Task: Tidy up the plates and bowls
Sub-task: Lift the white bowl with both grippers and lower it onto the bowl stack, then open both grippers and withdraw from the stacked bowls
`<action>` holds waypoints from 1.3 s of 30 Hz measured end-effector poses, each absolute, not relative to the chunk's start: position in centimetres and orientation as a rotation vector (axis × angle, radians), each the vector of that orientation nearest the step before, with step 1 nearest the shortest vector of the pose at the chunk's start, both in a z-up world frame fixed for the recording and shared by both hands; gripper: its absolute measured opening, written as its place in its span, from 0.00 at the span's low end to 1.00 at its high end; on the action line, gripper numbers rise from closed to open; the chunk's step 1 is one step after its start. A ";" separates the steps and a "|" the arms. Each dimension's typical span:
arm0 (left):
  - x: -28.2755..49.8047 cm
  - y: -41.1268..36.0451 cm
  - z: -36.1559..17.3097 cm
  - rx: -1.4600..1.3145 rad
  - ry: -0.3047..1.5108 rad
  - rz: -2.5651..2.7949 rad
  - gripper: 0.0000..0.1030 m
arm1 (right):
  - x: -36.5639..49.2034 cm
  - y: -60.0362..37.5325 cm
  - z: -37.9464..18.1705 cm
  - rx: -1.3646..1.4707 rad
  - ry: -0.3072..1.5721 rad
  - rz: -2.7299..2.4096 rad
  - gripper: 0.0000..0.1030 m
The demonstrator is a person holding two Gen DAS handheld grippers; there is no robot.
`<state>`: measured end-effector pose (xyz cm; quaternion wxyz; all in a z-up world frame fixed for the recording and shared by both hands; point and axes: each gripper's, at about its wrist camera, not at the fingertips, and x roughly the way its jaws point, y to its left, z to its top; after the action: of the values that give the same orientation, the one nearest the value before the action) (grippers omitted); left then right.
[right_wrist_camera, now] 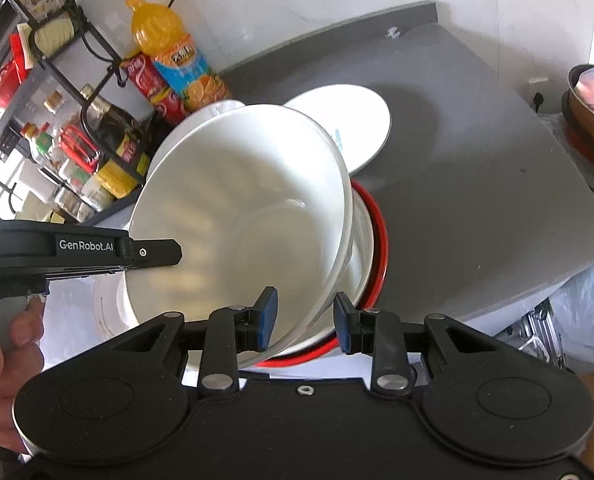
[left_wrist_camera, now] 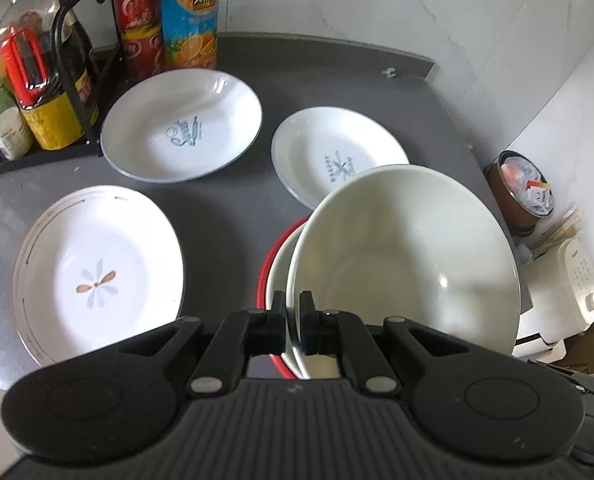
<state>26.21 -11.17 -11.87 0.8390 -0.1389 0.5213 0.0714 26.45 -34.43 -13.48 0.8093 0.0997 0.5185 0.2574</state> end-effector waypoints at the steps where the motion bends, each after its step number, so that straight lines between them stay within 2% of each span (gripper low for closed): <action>1: 26.2 -11.1 -12.0 -0.293 1.108 0.157 0.04 | 26.4 -34.3 -13.6 0.211 1.114 0.550 0.29; 14: 27.0 -10.4 -14.0 -0.272 1.139 0.183 0.06 | 26.9 -32.6 -14.1 0.131 1.108 0.545 0.31; 24: 27.9 -10.4 -15.2 -0.272 1.143 0.161 0.09 | 27.2 -31.7 -13.6 0.064 1.119 0.542 0.39; 28: 27.9 -10.0 -15.2 -0.282 1.148 0.127 0.10 | 26.5 -31.5 -12.9 0.017 1.114 0.504 0.48; 36: 27.7 -8.9 -14.5 -0.282 1.134 0.031 0.10 | 25.5 -31.9 -12.8 0.102 1.121 0.401 0.49; 39: 27.1 -8.1 -13.5 -0.259 1.105 -0.004 0.18 | 25.0 -31.8 -12.3 0.124 1.102 0.368 0.49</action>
<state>27.09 -8.07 -13.50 0.8432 -0.1228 0.5234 -0.0019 24.96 -31.75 -12.34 0.8340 0.0585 0.5204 0.1739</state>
